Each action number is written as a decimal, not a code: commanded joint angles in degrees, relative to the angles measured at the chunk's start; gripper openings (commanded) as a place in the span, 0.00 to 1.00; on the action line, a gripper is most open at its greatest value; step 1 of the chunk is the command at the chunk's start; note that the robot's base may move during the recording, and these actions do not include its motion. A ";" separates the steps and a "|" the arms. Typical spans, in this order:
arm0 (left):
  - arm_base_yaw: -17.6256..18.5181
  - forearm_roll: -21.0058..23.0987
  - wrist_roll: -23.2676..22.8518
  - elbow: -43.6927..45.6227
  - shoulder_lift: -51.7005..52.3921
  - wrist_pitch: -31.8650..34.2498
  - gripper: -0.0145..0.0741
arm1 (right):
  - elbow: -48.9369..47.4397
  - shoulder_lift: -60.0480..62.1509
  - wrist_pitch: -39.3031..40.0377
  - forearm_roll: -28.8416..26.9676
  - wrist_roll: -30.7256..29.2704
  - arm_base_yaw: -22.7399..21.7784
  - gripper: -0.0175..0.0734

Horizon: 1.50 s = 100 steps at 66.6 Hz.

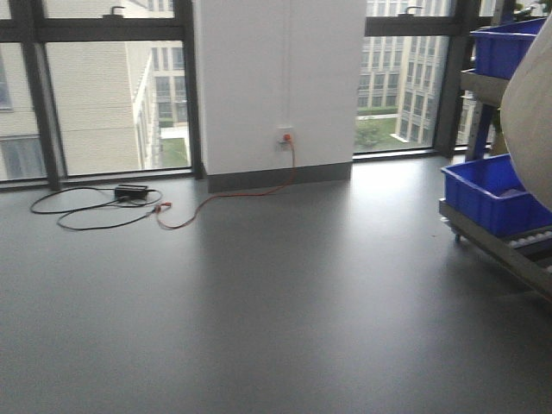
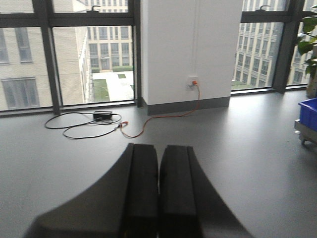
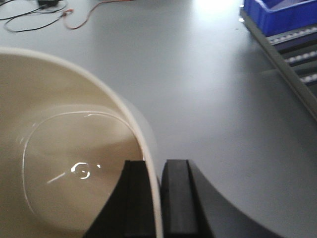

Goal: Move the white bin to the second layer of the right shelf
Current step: 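Keep holding the bin while driving toward the window-side shelf, then drive up to the roller shelf with blue crates, bin held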

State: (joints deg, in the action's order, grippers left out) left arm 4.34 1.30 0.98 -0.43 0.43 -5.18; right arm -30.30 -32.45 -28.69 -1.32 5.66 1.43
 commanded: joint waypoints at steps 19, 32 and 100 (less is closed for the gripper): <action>0.23 0.36 -0.27 -2.11 0.92 4.62 0.26 | -1.80 0.09 5.74 -0.14 0.08 0.13 0.27; 0.23 0.36 -0.27 -2.11 0.92 4.62 0.26 | -1.80 0.09 5.74 -0.14 0.08 0.13 0.27; 0.23 0.36 -0.27 -2.11 0.92 4.62 0.26 | -1.80 0.09 5.74 -0.14 0.08 0.13 0.27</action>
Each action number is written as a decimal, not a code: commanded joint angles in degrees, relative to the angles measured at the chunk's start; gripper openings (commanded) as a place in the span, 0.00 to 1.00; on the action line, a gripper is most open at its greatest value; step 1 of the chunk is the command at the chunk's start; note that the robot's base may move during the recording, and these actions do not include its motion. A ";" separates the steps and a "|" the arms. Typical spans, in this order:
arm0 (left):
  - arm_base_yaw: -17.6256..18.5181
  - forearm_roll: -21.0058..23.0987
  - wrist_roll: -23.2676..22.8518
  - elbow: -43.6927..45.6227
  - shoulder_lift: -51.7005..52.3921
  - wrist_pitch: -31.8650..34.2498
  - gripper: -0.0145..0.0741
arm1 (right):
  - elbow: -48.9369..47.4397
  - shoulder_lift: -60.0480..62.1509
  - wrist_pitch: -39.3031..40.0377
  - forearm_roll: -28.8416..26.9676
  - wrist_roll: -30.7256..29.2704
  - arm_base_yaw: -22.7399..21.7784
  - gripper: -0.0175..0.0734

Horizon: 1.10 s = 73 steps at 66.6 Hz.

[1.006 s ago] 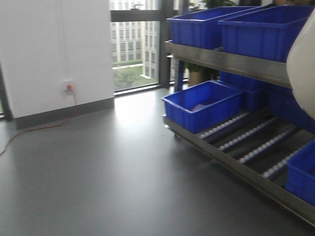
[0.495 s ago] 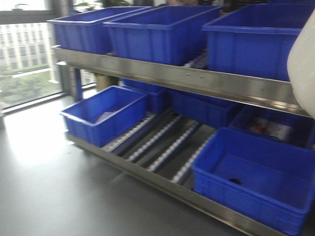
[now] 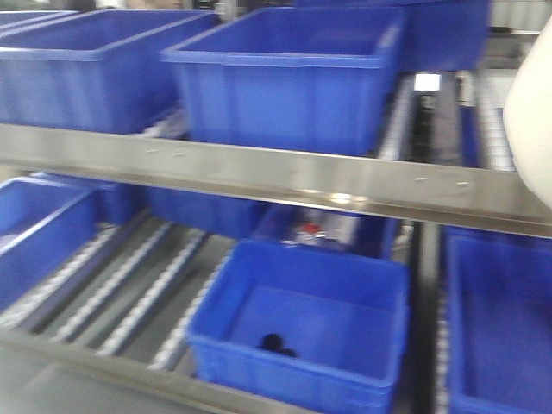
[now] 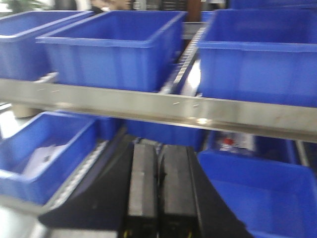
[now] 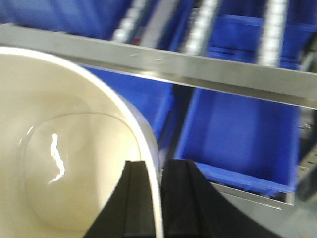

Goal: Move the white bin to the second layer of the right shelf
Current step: 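Drive up to the roller shelf with blue crates, bin held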

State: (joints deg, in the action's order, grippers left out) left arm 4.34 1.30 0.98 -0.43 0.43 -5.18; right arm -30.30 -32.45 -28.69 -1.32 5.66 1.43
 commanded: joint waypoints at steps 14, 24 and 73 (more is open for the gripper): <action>0.23 0.36 -0.27 -2.11 0.92 4.62 0.26 | -1.80 0.09 5.74 -0.14 0.08 0.13 0.27; 0.23 0.36 -0.27 -2.11 0.92 4.62 0.26 | -1.80 0.09 5.74 -0.14 0.08 0.13 0.27; 0.23 0.36 -0.27 -2.11 0.92 4.62 0.26 | -1.80 0.09 5.66 -0.14 0.08 0.13 0.27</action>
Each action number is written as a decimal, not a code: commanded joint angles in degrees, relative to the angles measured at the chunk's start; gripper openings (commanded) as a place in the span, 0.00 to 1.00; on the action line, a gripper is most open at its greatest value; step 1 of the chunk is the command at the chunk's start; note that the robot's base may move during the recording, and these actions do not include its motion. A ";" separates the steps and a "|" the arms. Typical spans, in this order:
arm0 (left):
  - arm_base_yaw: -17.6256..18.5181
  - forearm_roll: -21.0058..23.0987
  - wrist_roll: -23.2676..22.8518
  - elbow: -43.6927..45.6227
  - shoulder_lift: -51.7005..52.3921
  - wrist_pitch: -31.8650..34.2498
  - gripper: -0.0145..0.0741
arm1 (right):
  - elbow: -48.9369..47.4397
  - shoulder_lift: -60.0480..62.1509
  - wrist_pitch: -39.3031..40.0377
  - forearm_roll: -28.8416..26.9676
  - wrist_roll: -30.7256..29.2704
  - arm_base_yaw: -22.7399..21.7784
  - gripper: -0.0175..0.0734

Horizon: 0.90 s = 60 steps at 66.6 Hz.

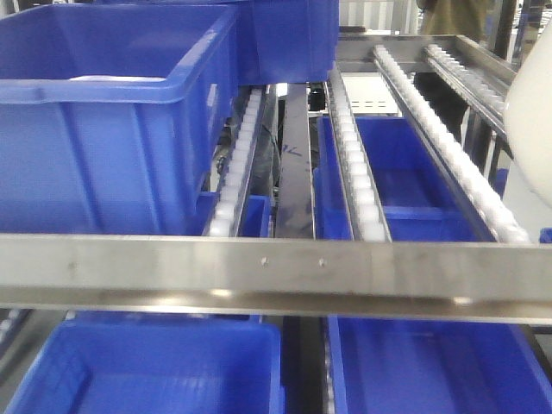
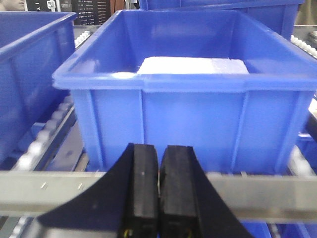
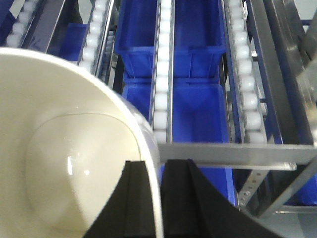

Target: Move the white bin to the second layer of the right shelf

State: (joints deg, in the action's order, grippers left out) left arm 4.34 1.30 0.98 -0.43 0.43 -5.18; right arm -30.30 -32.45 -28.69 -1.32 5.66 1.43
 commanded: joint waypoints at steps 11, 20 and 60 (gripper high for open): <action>0.23 0.36 -0.27 -2.11 0.92 4.62 0.26 | -1.80 0.09 5.66 -0.14 0.08 0.13 0.27; 0.23 0.36 -0.27 -2.11 0.92 4.62 0.26 | -1.80 0.09 5.71 -0.14 0.08 0.13 0.27; 0.23 0.36 -0.27 -2.11 0.92 4.62 0.26 | -1.80 0.09 5.71 -0.14 0.08 0.13 0.27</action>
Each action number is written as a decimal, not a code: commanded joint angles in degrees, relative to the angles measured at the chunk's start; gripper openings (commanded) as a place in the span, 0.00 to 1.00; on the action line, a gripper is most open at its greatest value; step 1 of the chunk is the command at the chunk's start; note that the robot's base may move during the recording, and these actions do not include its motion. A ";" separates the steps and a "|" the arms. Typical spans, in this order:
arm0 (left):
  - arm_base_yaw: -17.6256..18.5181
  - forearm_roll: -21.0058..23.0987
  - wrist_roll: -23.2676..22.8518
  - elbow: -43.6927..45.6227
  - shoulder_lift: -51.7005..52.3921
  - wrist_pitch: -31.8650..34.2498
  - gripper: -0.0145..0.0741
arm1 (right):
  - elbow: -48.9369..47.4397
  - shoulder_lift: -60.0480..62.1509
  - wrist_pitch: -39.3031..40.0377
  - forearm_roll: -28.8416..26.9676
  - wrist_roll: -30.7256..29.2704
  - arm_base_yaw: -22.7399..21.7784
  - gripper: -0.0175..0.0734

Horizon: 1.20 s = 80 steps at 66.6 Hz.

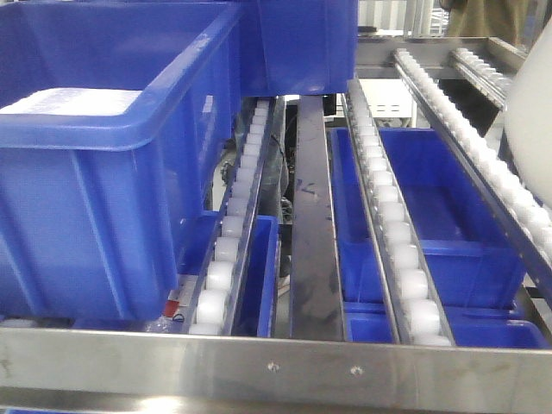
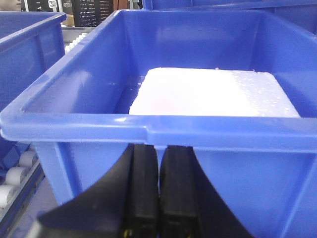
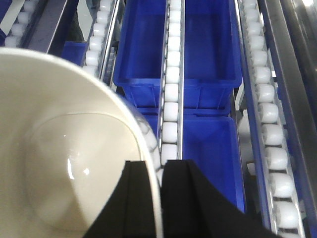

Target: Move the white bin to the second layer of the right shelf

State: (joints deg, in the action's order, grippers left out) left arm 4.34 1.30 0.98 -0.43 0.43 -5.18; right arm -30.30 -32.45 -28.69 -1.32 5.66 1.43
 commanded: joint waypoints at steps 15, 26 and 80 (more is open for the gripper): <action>0.23 0.36 -0.27 -2.11 0.92 4.62 0.26 | -1.80 0.09 5.71 -0.14 0.08 0.13 0.27; 0.23 0.36 -0.27 -2.11 0.92 4.62 0.26 | -1.80 0.09 5.71 -0.14 0.08 0.13 0.27; 0.23 0.36 -0.27 -2.11 0.92 4.62 0.26 | -1.37 -13.20 9.71 -1.07 0.96 0.13 0.27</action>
State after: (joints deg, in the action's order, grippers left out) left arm 4.34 1.30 0.98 -0.43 0.43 -5.18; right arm -30.06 -42.37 -26.10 -1.43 5.93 1.43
